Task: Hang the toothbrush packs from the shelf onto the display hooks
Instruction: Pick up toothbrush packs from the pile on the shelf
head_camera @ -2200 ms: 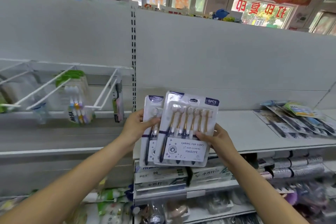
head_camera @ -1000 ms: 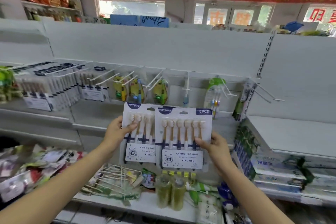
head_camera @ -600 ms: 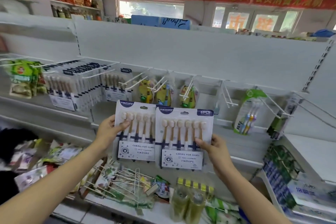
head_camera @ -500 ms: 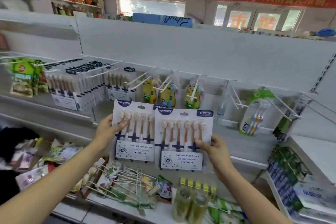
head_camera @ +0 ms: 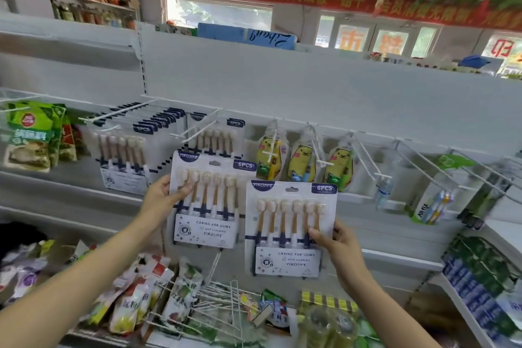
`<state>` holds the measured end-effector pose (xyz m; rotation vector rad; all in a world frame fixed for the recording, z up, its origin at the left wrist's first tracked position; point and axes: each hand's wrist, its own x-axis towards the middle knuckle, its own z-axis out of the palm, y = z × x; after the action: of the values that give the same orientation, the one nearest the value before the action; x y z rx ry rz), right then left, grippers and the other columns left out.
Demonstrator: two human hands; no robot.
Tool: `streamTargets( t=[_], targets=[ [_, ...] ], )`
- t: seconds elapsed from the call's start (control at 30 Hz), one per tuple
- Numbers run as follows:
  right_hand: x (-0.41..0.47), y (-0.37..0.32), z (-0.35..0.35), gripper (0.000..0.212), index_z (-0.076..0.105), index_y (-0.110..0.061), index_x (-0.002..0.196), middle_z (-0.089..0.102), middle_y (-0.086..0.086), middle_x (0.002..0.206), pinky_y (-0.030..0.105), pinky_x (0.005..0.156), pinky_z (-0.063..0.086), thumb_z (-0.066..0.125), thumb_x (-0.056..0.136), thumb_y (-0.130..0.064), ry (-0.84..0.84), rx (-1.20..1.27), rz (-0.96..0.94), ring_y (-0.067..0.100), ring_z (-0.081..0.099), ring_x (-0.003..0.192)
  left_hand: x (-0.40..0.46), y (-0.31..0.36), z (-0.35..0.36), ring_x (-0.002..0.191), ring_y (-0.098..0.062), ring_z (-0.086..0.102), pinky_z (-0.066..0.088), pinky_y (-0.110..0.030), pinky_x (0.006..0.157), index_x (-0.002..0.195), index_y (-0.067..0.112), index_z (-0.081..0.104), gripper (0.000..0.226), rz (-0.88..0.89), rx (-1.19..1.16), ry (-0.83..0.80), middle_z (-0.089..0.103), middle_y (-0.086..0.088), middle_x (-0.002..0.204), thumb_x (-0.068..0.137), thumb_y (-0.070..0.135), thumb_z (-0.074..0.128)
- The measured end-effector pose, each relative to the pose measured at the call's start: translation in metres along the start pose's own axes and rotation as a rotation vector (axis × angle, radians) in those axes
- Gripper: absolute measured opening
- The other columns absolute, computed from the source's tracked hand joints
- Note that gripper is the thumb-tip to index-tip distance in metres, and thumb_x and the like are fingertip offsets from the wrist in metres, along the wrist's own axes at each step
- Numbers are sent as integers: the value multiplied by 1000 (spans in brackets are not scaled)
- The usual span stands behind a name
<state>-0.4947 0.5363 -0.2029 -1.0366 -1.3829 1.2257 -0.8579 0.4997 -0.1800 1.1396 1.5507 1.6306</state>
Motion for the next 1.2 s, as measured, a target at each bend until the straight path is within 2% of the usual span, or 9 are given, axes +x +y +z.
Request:
streamTargets(
  t=[0.2,0.33,0.47,0.7,0.8,0.87,0.93,1.03,1.2],
  targets=[
    [2,-1,56,23,70,-9,110,78,6,102,38,84,58,68,89,-2,49,-6,-1,22,74,96,32,-1,-51,110,-19,66,48,-44,103,128,13,61,43,29,-17,-9,71,-4,118,87,20,72],
    [3,1,80,21,71,-8,109,78,6,102,35,80,57,68,89,-3,59,-15,1,22,74,95,44,-2,-68,109,-20,67,49,-47,102,127,10,61,41,51,-52,-11,71,-7,117,87,11,71],
    [5,7,94,21,70,-7,109,78,7,101,34,79,58,68,89,-4,65,-17,17,24,74,96,49,-4,-76,104,-5,66,50,-31,94,126,16,59,39,75,-123,-1,69,-2,121,89,8,67],
    [14,11,111,23,69,-7,111,78,6,101,24,71,59,67,89,-1,74,-12,22,21,74,94,69,-5,-82,109,-13,68,52,-34,94,118,27,63,38,84,-122,-35,71,2,118,87,7,70],
    [15,13,114,22,69,-6,109,78,8,99,24,70,59,68,88,-1,89,-14,22,22,74,92,74,-5,-74,101,-2,69,53,-26,89,117,25,63,37,97,-102,-51,72,4,113,87,5,69],
    [15,16,112,22,70,-7,107,78,7,97,24,69,58,70,86,-2,113,-18,29,22,74,91,77,-6,-66,94,5,68,54,-15,81,118,21,61,36,101,-107,-37,70,8,109,87,4,68],
    [15,18,108,22,70,-8,107,78,6,97,26,70,58,71,86,-3,126,-30,35,22,74,92,84,-9,-58,93,6,68,53,-12,76,114,23,62,32,94,-128,-25,70,10,107,88,6,68],
    [15,17,102,23,69,-7,108,78,7,98,25,69,59,69,86,0,142,-4,45,22,74,91,100,-11,-45,98,2,68,52,-19,83,109,29,63,28,83,-128,-45,71,9,108,88,12,69],
    [16,19,90,23,70,-5,108,78,9,100,37,80,58,71,85,-3,170,-12,64,26,74,95,139,-22,-17,113,-22,62,47,-42,102,124,6,57,36,60,-104,-29,66,-8,120,90,11,68]
  ],
)
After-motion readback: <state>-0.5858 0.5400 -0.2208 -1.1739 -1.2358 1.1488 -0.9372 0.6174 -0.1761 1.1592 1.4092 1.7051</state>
